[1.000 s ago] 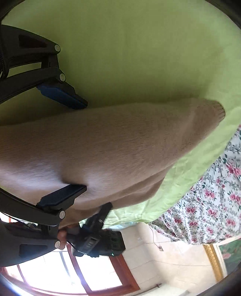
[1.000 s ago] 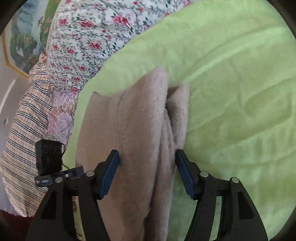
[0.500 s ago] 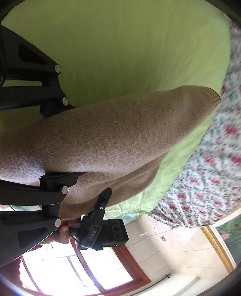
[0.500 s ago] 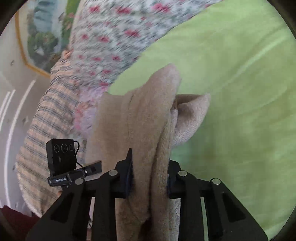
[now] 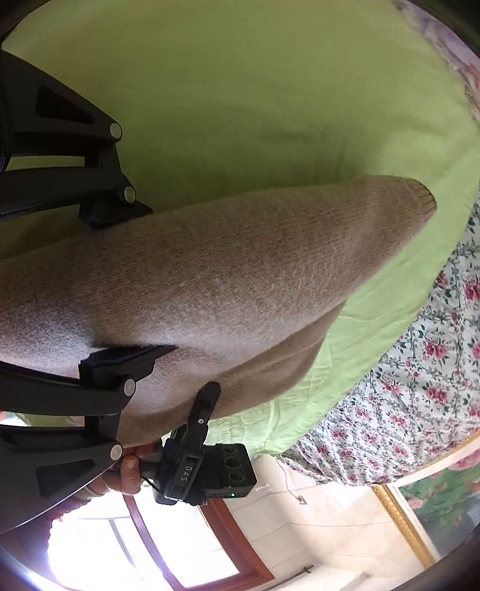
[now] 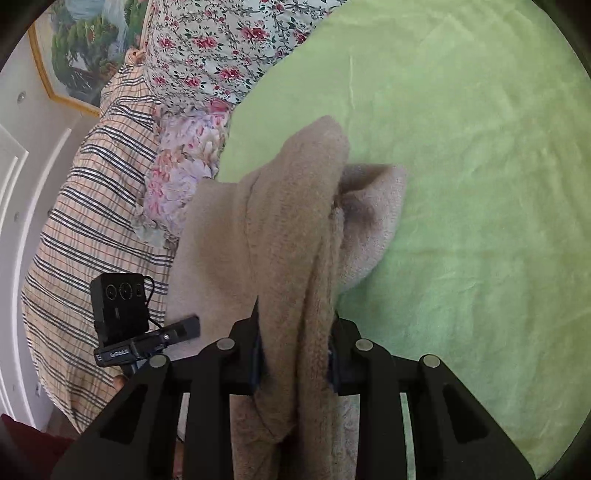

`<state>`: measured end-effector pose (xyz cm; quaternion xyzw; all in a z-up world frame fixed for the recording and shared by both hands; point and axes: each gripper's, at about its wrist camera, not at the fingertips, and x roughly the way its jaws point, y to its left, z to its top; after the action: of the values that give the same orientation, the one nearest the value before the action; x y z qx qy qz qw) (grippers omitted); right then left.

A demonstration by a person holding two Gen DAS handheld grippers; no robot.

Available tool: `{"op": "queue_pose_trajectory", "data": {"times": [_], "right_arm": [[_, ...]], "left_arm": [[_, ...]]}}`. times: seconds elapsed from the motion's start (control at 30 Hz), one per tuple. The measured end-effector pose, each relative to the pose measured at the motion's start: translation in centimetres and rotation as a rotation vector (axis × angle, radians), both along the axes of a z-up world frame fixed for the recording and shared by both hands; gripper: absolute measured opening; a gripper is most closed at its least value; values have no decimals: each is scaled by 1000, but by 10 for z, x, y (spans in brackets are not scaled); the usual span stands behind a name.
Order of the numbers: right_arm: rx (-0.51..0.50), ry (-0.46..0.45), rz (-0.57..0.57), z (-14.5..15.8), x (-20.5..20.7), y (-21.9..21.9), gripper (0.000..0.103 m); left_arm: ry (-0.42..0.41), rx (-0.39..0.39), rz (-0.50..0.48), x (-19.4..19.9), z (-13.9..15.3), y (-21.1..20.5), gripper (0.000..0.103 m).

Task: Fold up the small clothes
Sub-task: 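Lift the sweater edge with both grippers and fold it over onto itself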

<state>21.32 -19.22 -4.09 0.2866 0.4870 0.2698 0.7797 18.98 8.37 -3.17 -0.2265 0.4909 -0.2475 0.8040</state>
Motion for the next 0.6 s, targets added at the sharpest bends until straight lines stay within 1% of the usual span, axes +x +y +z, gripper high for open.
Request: {"op": "queue_pose_trajectory", "data": {"times": [0.03,0.07,0.1,0.17,0.2,0.23,0.3,0.33,0.37,0.4,0.43,0.47,0.5,0.53,0.57,0.6], "right_arm": [[-13,2,-1,1,0,0,33],[-32,5,-6,2,0,-1,39],[-65,3,-13,6,-1,-2,47],[-141,-28,-51,16,-3,-8,60],[-177,-56,-83,23,-4,-11,60],[-191,-84,-108,31,-2,-17,60],[-173,-120,-148,44,9,-23,60],[-170,-131,-148,48,17,-20,60],[-173,-133,-144,51,23,-16,58],[-178,-126,-137,52,33,-11,50],[-175,-105,-122,48,44,-4,46],[-171,-68,-108,40,54,1,23],[-172,-54,-102,38,57,2,8],[-181,-88,-115,43,56,2,8],[-176,-141,-131,52,50,-2,8],[-174,-178,-157,59,44,-7,8]], "left_arm": [[-4,15,-3,1,2,-4,57],[-6,29,-7,1,5,-6,60],[-8,37,-7,2,7,-7,63],[-29,50,4,3,14,-1,70],[-39,60,24,6,17,5,73],[-43,68,42,10,18,11,76],[-41,62,72,21,19,22,77],[-35,53,90,29,20,26,77],[-33,51,104,35,21,28,77],[-34,53,122,43,21,29,77],[-33,59,134,47,21,31,77],[-30,68,147,53,20,30,75],[-30,75,153,56,19,31,71],[-36,88,155,59,19,29,53],[-40,100,150,62,19,25,42],[-39,119,153,64,19,22,41]]}}
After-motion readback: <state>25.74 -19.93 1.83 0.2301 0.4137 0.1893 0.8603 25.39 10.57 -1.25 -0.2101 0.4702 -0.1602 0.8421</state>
